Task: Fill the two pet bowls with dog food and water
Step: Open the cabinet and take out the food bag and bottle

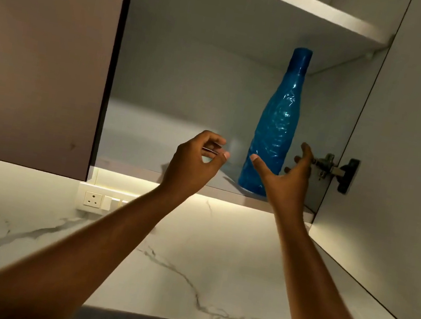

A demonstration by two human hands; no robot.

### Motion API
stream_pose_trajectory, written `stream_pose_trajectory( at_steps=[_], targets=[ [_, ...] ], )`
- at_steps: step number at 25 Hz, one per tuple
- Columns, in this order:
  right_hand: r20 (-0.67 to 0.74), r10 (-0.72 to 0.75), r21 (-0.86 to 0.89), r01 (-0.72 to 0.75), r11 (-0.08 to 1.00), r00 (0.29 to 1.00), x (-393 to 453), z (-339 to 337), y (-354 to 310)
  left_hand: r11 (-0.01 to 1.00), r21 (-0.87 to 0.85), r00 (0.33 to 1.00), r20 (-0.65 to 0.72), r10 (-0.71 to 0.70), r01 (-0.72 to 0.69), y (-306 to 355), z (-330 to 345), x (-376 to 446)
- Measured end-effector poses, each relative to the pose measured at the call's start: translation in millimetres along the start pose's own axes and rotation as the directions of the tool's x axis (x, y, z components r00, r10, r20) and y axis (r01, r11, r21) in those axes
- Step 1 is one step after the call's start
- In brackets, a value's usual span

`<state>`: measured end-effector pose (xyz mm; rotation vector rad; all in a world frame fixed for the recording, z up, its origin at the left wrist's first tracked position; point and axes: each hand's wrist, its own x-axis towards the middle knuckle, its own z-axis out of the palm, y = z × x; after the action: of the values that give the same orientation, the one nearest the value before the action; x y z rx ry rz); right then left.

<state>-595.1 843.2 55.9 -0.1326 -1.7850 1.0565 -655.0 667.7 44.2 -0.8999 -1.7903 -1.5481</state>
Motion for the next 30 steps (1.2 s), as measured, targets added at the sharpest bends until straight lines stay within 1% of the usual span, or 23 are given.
stream_pose_trajectory(
  at_steps=[3, 5, 10, 14, 18, 23, 27, 30],
  targets=[
    [0.085, -0.001, 0.017, 0.000, 1.000, 0.996, 12, 4, 5, 1.000, 0.021, 1.000, 0.011, -0.008, 0.008, 4, -5, 4],
    [0.108, -0.016, 0.013, 0.015, 1.000, 0.994, 15, 6, 8, 0.999, 0.040, 1.000, 0.017, -0.004, 0.003, 7, -11, 6],
    [0.069, -0.023, -0.006, 0.023, 1.000, 0.997, 14, 3, 1, 0.997, 0.081, 0.997, 0.079, -0.017, 0.010, 12, -27, 3],
    [0.039, -0.069, 0.026, 0.068, 0.997, 0.997, -3, -8, -12, 1.000, 0.027, 0.999, 0.054, -0.003, 0.001, 21, -37, -10],
    [0.042, -0.103, 0.119, 0.097, 0.988, 0.994, -39, -25, -40, 0.999, -0.033, 0.997, 0.073, 0.005, -0.003, 37, -50, -34],
    [0.069, -0.119, 0.133, 0.109, 0.985, 0.991, -96, -33, -67, 0.999, -0.052, 0.999, 0.034, 0.000, 0.002, 43, -87, -75],
    [0.105, -0.047, 0.077, 0.039, 0.996, 0.993, -161, -26, -72, 0.992, -0.065, 0.989, 0.110, -0.101, 0.109, 35, -126, -123],
    [0.140, 0.030, 0.037, -0.036, 0.999, 0.990, -206, -21, -64, 0.981, -0.040, 0.965, 0.191, -0.177, 0.188, 26, -145, -164]
  ],
)
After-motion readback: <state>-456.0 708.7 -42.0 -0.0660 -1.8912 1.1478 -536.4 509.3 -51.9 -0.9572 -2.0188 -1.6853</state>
